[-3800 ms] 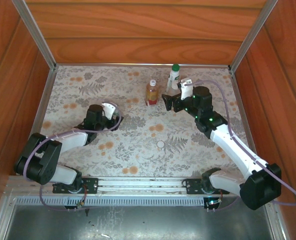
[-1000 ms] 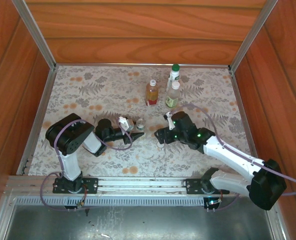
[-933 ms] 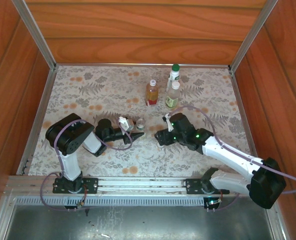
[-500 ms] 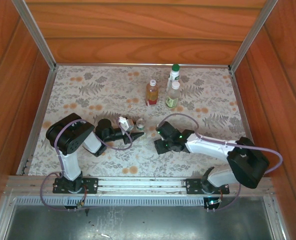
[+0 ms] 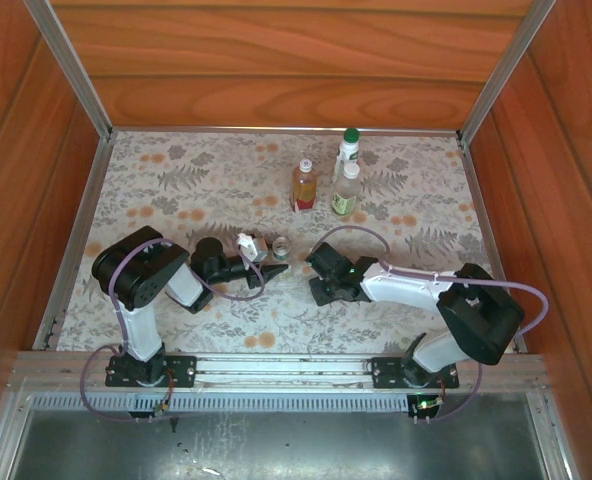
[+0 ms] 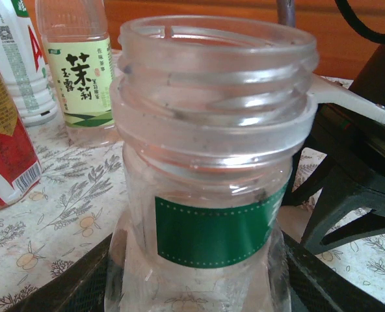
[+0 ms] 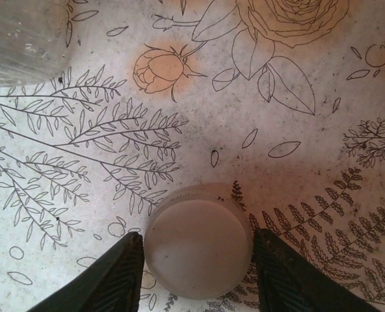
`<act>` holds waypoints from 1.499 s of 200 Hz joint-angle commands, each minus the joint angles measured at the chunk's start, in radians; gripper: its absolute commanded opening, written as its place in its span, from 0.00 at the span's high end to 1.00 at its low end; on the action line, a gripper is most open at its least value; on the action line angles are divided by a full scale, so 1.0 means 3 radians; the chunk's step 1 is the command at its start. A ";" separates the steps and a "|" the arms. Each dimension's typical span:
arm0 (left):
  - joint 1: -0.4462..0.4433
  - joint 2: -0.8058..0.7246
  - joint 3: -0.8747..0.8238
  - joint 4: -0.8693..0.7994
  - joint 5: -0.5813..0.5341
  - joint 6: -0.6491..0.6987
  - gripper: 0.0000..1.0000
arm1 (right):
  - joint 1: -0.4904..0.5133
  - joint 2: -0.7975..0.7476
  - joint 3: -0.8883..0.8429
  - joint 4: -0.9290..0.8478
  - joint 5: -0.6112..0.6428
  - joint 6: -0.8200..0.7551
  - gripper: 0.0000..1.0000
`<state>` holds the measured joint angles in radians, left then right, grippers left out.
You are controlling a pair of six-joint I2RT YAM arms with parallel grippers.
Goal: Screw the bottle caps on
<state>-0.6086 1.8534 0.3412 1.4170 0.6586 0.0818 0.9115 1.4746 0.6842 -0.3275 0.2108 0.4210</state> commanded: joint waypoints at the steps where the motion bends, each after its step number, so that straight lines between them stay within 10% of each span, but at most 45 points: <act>1: 0.0006 0.0036 0.0003 -0.0009 0.0036 0.0051 0.47 | 0.0036 0.0019 0.0071 -0.0005 0.0090 0.0009 0.53; 155: 0.0008 0.0063 0.0033 -0.0030 0.0081 0.0010 0.47 | 0.0039 -0.0681 0.0874 -0.0798 -0.0149 -0.0169 0.59; 300: 0.0005 0.0060 0.0035 -0.0059 0.0090 0.0025 0.47 | 0.0036 -0.0026 0.1892 -0.0979 -0.0554 -0.0713 0.59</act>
<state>-0.6086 1.8599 0.3489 1.4174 0.6674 0.0811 0.9165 1.4403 1.2255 -0.5823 0.0681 0.2359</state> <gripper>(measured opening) 0.543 0.417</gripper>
